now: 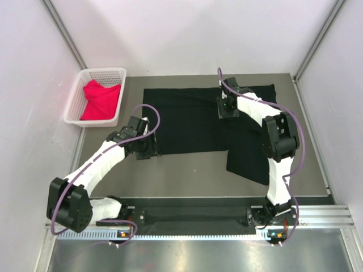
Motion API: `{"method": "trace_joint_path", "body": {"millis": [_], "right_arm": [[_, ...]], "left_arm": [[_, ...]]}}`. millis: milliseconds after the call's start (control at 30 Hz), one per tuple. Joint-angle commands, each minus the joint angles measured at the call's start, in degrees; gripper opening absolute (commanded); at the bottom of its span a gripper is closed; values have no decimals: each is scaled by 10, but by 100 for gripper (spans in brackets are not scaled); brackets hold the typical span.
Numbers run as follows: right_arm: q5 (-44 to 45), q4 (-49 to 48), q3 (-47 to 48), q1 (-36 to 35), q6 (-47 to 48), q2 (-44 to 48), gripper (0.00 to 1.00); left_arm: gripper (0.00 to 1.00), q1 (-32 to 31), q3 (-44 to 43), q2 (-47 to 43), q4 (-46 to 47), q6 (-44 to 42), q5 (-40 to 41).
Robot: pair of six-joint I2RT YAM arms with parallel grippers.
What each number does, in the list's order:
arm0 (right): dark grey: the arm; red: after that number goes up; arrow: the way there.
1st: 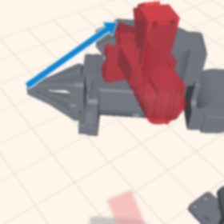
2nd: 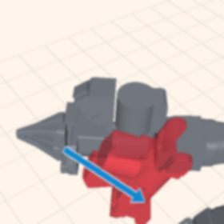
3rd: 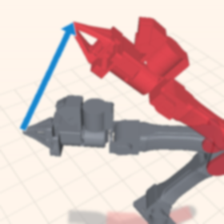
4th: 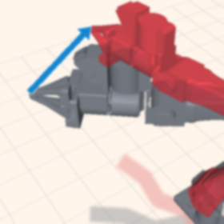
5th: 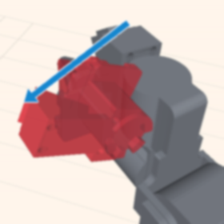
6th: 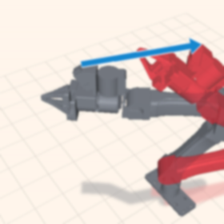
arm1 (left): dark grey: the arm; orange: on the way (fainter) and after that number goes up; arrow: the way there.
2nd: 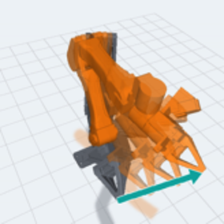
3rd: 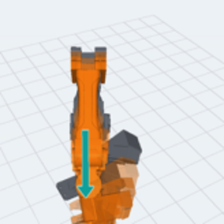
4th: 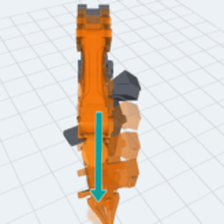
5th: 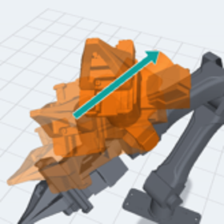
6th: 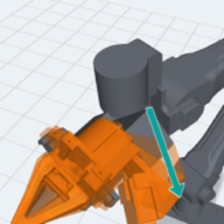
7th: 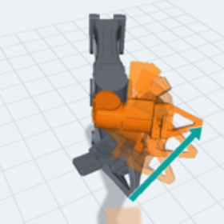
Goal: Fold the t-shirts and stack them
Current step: Fold the tshirt
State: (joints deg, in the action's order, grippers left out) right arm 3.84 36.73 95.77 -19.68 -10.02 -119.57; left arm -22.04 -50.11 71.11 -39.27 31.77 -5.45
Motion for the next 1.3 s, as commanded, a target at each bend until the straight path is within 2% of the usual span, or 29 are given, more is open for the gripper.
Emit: {"method": "trace_joint_path", "body": {"millis": [0, 100, 167, 233, 600, 733, 867, 933, 1067, 1133, 1267], "right_arm": [[50, 28, 16, -16, 17, -2, 44], [53, 28, 3, -17, 17, -1, 41], [60, 27, -7, -17, 17, 0, 33], [58, 19, -15, -17, 18, 3, 31], [56, 21, -17, -17, 13, -16, 31], [57, 20, -20, -16, 12, -23, 23], [61, 19, -25, -16, 11, -25, 20], [63, 18, -30, -17, 11, -22, 12], [72, 20, -30, -17, 11, -4, 8], [76, 25, -25, -16, 11, 6, 0], [44, 36, -11, -14, 11, 21, 0]], "left_arm": [[56, 14, -11, -3, 2, -13, -18], [56, 21, -6, 3, 11, -12, -28], [56, 23, -3, 9, 14, -13, -31], [56, 25, -3, 10, 16, -14, -33], [56, 49, -1, 8, 13, -27, -44], [56, 54, -1, 7, 10, -29, -47], [56, 59, 0, 5, 10, -29, -49], [56, 60, 2, 6, 9, -29, -49], [56, 62, 2, 6, 10, -29, -54], [56, 63, 4, 7, 12, -29, -54], [56, 64, 5, 9, 16, -29, -57]]}}
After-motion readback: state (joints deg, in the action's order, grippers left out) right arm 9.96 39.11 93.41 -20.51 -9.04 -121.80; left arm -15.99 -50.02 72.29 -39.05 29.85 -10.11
